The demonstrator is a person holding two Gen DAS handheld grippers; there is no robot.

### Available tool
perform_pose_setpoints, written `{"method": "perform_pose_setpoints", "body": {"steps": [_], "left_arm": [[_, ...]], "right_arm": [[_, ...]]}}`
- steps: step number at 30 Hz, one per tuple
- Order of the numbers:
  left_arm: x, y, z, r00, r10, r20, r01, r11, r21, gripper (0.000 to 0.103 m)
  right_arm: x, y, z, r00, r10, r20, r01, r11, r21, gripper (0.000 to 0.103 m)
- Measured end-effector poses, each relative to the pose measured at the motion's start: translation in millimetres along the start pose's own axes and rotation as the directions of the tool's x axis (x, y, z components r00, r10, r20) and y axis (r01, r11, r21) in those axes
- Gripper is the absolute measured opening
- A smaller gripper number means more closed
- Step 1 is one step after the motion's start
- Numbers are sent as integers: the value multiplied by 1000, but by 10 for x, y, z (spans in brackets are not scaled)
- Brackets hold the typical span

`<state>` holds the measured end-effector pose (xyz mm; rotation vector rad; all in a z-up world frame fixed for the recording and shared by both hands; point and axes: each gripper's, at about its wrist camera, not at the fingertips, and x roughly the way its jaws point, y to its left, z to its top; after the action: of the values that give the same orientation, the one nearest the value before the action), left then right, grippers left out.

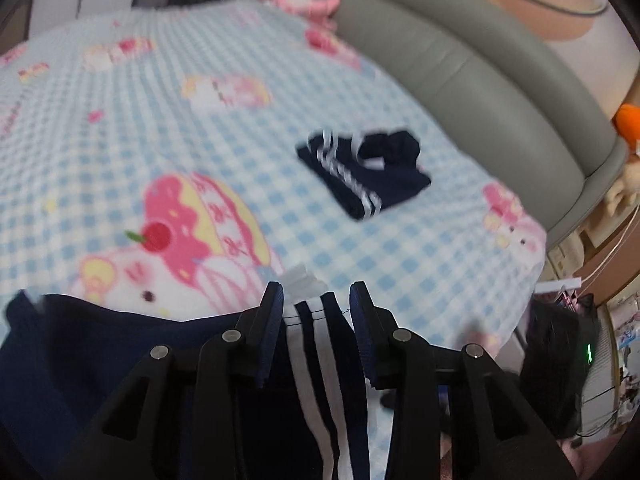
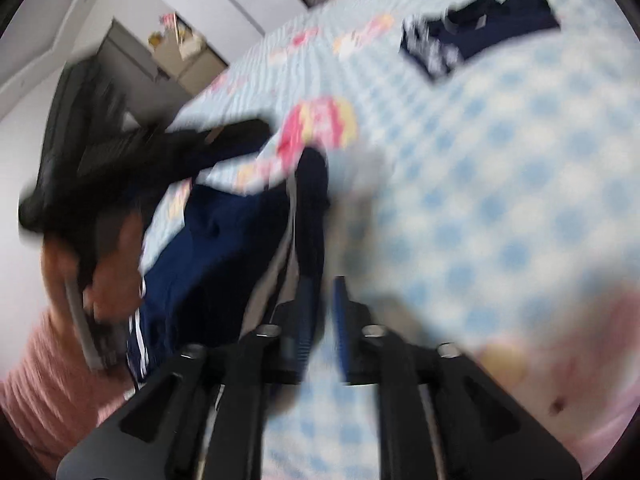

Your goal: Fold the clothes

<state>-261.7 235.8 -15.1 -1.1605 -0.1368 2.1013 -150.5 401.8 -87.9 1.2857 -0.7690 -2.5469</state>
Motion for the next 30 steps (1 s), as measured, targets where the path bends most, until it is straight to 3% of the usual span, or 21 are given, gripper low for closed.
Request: {"method": "perform_pose_setpoints", "body": {"steps": [4,6,8,9,10,13,15,17,18,19,20,23,24,26,29,30], "left_arm": [[-28,203,-171,991,121,-51,-121,993,5,36],[1,390,-312,987,133,-92,-137,990,-33,36],[6,564,-449,980,156,-122,-164,985,-55,36],[-18,651,-499,976,177,-125,-186,981,-62,36],[-69,740,-532,974,195,-116,-204,976,-74,36],[-283,1052,-538,968,243,-60,-250,954,-168,36],[-371,1230,-498,963,266,-34,-268,941,-209,36],[-399,1293,-427,968,249,-12,-246,948,-200,36],[-387,1281,-385,972,235,-3,-232,956,-179,36],[-354,1251,-335,974,227,-1,-225,963,-149,36],[-301,1223,-292,973,230,-12,-230,966,-119,36],[-24,1167,-216,943,314,-110,-317,948,-18,36],[71,1201,-242,913,377,-156,-379,925,18,36],[208,1326,-345,834,497,-241,-496,866,70,38],[90,1514,-513,824,501,-263,-514,857,22,38],[22,1546,-547,836,487,-253,-504,864,0,38]], "right_arm": [[164,-17,334,1000,4,10,-4,1000,5,46],[305,-66,430,999,30,-20,-29,999,42,46],[457,-126,460,993,97,-62,-93,993,70,41],[521,-137,466,990,118,-83,-112,991,77,27],[538,-84,435,992,82,-101,-77,996,50,11],[494,-43,301,989,-126,-71,125,992,-22,10],[455,-5,235,977,-204,-58,201,979,-45,10],[413,22,185,968,-248,-49,245,968,-61,13],[394,-9,190,978,-205,-44,203,978,-57,16],[384,-38,198,986,-162,-41,160,986,-48,34],[406,-57,220,992,-118,-44,117,993,-19,41],[509,-127,292,996,-81,-47,83,995,49,42],[542,-153,313,996,-82,-47,85,994,69,42],[555,-209,313,994,-98,-44,102,990,93,42],[478,-231,264,991,-131,-41,134,989,69,42],[472,-217,269,990,-134,-43,137,989,61,43]]}}
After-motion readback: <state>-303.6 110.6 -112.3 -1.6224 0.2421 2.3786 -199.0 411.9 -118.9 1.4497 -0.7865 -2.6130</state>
